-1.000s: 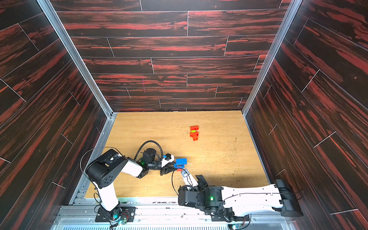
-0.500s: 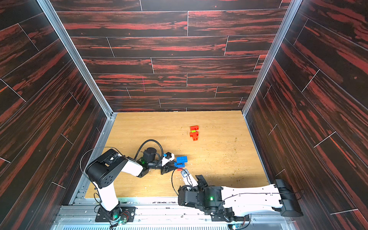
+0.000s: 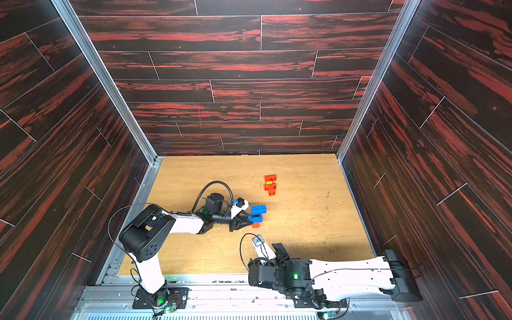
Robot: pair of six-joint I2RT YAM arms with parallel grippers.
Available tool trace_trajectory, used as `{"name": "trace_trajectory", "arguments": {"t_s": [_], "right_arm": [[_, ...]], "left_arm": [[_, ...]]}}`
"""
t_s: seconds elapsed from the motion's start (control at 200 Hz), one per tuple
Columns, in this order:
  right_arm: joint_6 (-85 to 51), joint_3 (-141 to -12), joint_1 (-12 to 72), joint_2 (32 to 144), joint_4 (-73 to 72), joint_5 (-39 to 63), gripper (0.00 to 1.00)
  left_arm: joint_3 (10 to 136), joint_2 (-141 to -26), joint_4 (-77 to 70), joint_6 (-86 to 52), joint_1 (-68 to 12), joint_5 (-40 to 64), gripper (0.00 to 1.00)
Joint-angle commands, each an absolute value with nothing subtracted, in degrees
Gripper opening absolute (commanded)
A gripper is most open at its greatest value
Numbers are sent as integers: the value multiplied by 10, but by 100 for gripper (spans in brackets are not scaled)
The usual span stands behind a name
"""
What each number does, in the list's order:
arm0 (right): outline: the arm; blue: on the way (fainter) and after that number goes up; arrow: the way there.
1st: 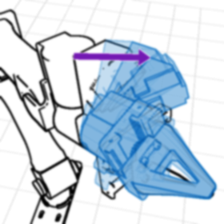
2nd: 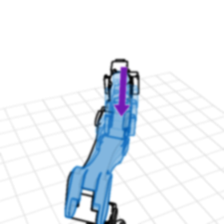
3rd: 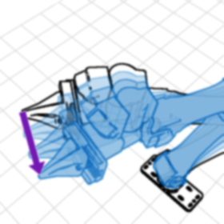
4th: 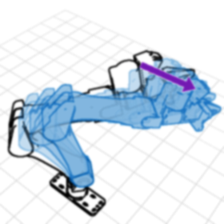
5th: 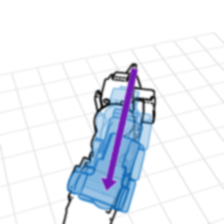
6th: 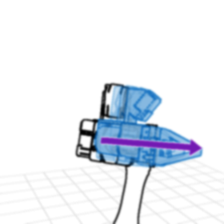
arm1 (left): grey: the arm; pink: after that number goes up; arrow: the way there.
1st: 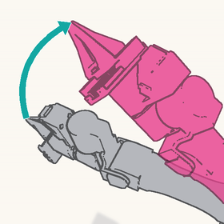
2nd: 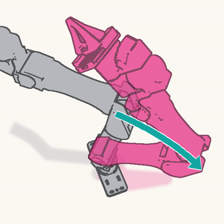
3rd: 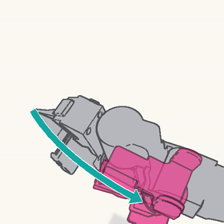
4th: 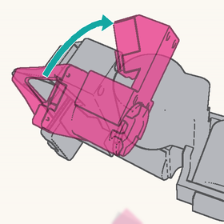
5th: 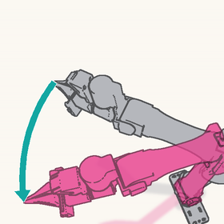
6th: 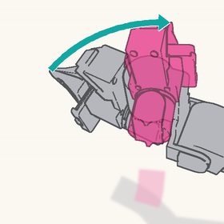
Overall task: Assemble the letter f with lego
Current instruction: Adjust the lego brick at the center of the board.
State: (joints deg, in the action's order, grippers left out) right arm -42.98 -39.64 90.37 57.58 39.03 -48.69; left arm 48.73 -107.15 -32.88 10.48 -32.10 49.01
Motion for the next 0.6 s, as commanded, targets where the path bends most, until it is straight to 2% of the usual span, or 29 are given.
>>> {"name": "trace_trajectory", "arguments": {"t_s": [0.0, 0.16, 0.331, 0.506, 0.596], "right_arm": [[-437, -398, 909, 563, 399, -495, 98], [-440, -403, 910, 549, 417, -497, 98], [-458, -407, 916, 525, 446, -506, 98], [-482, -418, 917, 506, 495, -518, 98], [-489, -428, 918, 500, 518, -523, 98]], "left_arm": [[536, -1072, -267, 66, -311, 514, 9], [583, -1111, -285, -59, -287, 542, 2], [592, -1146, -416, -224, -263, 576, 2], [649, -1183, -367, -309, -251, 609, 0], [655, -1198, -400, -369, -250, 619, 0]]}}
